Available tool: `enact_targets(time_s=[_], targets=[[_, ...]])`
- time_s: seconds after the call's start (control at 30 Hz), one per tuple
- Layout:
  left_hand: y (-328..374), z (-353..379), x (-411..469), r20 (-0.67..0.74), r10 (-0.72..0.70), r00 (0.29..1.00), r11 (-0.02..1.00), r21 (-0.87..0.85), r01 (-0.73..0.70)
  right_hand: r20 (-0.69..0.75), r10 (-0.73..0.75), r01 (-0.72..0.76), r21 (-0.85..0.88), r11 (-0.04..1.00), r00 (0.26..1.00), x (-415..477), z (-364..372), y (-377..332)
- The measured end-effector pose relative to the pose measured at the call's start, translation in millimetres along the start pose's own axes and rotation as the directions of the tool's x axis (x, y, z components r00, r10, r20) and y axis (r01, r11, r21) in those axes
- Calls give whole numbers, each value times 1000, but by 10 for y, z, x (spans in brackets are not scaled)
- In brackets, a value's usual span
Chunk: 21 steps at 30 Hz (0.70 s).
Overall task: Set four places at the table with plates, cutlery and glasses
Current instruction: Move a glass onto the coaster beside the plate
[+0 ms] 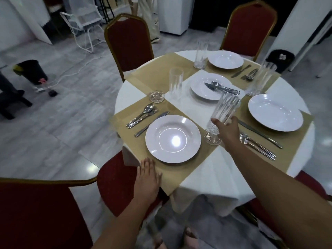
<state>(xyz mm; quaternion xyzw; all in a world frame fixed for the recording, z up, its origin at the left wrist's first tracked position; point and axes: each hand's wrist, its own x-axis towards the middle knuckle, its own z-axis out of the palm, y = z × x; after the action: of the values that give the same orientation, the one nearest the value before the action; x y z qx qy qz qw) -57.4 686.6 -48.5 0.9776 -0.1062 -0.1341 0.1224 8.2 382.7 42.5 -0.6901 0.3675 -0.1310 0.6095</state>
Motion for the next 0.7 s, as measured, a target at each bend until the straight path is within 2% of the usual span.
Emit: enact_targets(time_s=[0.17,0.27,0.47,0.7], targets=[[351,223,-263,-32,57,998,998,42,-56,57,-21,24,-39,999,998,-130,-270,182],[653,278,-318,-2,141,990,988,58,-141,92,-38,42,-46,998,995,-125,-377,229],[1192,418,-213,33,214,976,972,92,-216,110,-56,64,-72,995,992,-130,-480,352],[1416,570,-93,28,201,979,973,114,-203,191,-89,118,-144,983,978,0,-484,391]])
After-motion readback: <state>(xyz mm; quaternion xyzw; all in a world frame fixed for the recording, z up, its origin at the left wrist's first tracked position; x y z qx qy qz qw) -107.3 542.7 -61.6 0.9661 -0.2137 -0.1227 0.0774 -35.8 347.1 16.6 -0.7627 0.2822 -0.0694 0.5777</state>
